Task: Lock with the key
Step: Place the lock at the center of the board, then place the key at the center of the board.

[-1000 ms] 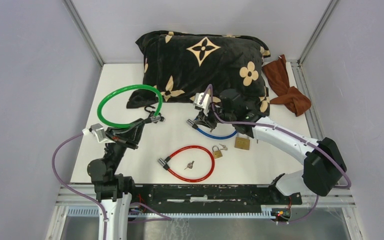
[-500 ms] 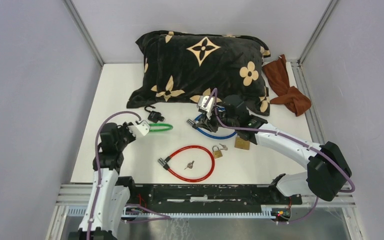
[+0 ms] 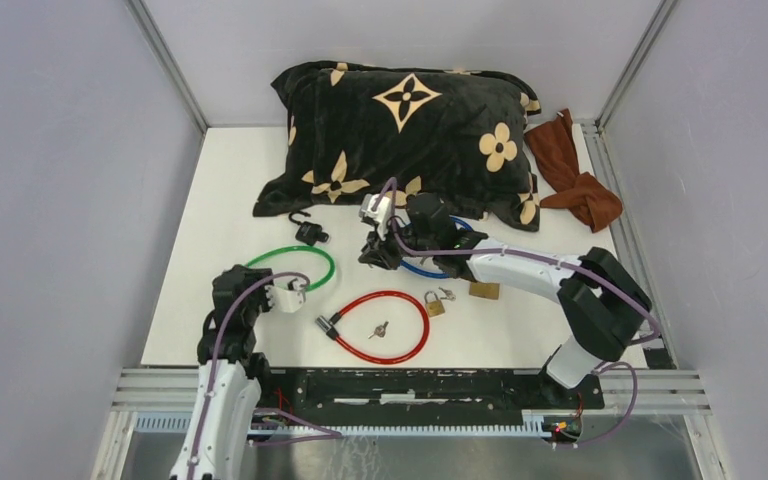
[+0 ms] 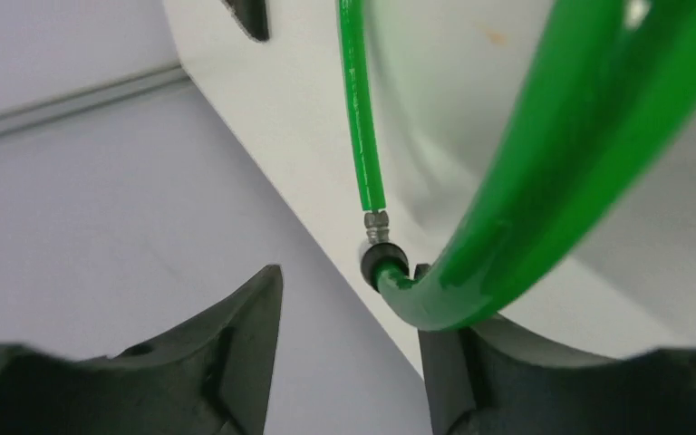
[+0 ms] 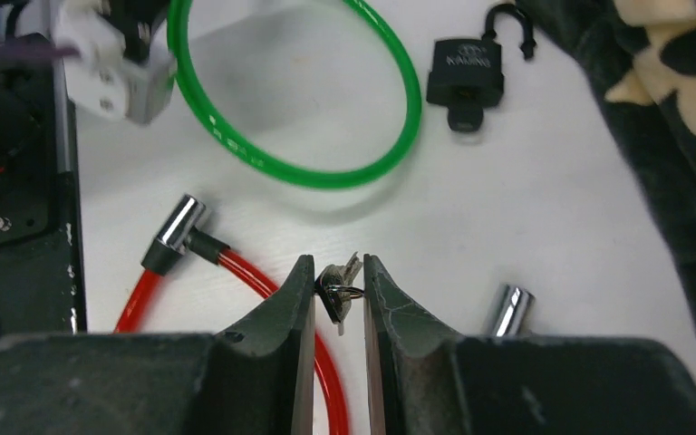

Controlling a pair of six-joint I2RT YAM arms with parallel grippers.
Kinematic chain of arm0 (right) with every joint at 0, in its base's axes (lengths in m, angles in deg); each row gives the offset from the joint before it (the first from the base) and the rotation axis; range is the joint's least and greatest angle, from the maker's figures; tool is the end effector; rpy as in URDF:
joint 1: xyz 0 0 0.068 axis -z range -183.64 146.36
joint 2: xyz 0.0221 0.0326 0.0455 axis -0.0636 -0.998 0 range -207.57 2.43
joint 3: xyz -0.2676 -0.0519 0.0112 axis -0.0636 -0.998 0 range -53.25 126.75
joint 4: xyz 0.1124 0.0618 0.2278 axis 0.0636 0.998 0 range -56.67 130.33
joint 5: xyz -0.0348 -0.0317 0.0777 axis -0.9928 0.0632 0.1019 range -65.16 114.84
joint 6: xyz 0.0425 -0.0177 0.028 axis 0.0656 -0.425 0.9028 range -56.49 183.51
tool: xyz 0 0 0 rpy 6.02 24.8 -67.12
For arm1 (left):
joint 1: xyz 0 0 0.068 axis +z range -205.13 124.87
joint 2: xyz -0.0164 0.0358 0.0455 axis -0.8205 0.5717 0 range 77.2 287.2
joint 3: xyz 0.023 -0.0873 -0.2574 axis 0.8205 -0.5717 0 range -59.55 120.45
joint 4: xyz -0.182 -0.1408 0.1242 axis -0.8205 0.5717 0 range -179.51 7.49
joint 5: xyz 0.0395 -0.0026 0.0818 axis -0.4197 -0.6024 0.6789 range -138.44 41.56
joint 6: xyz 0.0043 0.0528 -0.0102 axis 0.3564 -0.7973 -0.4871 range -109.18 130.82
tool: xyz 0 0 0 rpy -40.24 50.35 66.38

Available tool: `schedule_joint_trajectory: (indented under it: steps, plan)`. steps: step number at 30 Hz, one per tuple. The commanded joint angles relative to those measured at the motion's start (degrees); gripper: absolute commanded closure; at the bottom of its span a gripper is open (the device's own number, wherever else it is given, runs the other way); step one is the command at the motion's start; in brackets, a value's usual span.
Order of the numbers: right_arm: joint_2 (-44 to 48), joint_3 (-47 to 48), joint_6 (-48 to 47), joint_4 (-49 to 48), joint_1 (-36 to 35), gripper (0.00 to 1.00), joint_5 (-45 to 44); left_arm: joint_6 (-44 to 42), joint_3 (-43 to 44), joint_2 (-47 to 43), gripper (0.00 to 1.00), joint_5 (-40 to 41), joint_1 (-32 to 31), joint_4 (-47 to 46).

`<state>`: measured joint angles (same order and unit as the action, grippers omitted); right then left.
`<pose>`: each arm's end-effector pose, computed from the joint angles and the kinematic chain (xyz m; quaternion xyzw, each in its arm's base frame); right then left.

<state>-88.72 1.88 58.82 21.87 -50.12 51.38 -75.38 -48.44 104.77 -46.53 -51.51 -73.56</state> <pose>0.2329 0.2684 0.2379 -0.4655 0.6850 0.3680 0.4226 0.1301 0.0095 0.1651 0.5721 0.6637 0.3503 0.3308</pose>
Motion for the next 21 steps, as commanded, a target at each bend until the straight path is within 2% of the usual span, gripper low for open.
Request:
schedule_joint_trajectory:
  steps: [1,3,5,9,14,16,19,21]
  plan:
    - [-5.06,9.05,1.43,-2.97,-4.57,1.0,-1.28,-17.31,-0.77,-8.53,0.22,-1.52,0.07,23.4]
    - [-8.02,11.81,2.16,-3.25,-6.52,1.0,-2.16,-21.29,0.25,-11.68,0.08,-0.71,0.06,31.21]
    - [-11.19,14.26,4.01,-4.82,-8.43,1.0,-2.93,-25.06,3.12,-13.13,0.01,-0.63,0.1,40.72]
    - [-18.79,19.68,10.25,-8.06,-10.77,1.0,-4.47,-26.52,11.98,-10.41,0.0,-4.83,0.13,54.22]
    - [-28.06,28.03,13.45,-4.87,-11.95,0.99,-4.2,-18.66,22.0,-4.99,0.0,-9.61,0.05,56.08]
    - [-30.29,29.93,14.35,-2.89,-12.01,0.86,-3.59,-14.09,26.5,-2.31,0.0,-11.95,0.13,56.29]
    - [-30.93,29.99,13.7,-0.22,-12.05,0.47,-2.47,-5.7,31.92,1.95,0.0,-17.0,0.14,56.48]
    - [-29.67,29.56,12.03,2.02,-11.91,0.31,-3.86,0.64,35.71,5.06,0.0,-21.93,0.1,55.99]
